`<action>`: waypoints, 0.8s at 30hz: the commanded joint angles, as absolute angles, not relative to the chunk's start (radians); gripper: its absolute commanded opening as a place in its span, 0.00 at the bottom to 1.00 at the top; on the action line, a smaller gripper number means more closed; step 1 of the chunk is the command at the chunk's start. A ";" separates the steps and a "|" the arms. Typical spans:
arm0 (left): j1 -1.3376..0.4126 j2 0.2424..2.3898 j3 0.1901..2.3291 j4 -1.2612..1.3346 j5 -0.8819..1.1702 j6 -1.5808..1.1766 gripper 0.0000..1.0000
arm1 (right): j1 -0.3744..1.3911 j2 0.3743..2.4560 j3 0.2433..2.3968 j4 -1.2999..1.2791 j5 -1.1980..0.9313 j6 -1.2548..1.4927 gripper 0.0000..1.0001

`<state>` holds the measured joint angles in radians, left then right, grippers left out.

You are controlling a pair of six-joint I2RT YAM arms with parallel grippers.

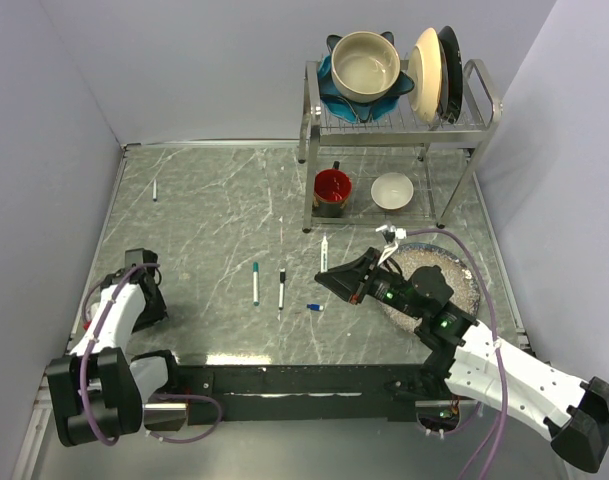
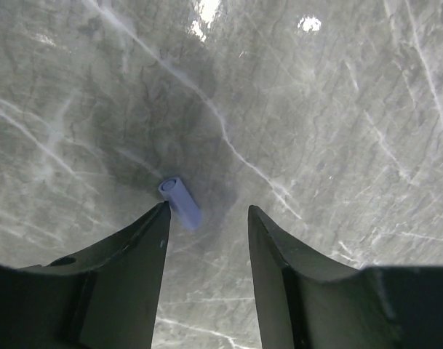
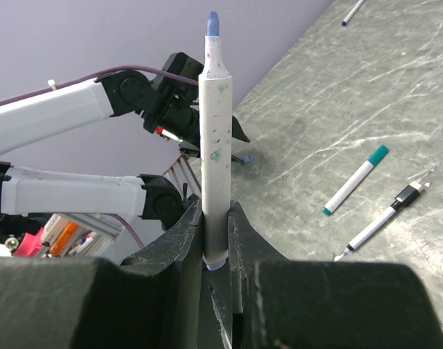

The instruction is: Insert the pens into the pen caps

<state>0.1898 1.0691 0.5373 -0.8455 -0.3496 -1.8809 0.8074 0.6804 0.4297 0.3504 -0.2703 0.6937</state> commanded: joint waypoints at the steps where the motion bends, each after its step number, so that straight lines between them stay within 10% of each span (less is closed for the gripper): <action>1: 0.199 1.066 0.522 -0.821 -0.388 -1.890 0.49 | 0.811 0.681 0.445 0.387 -0.268 0.684 0.00; 24: 0.198 1.196 0.595 -0.785 -0.292 -1.702 0.01 | 0.810 0.655 0.436 0.368 -0.265 0.683 0.00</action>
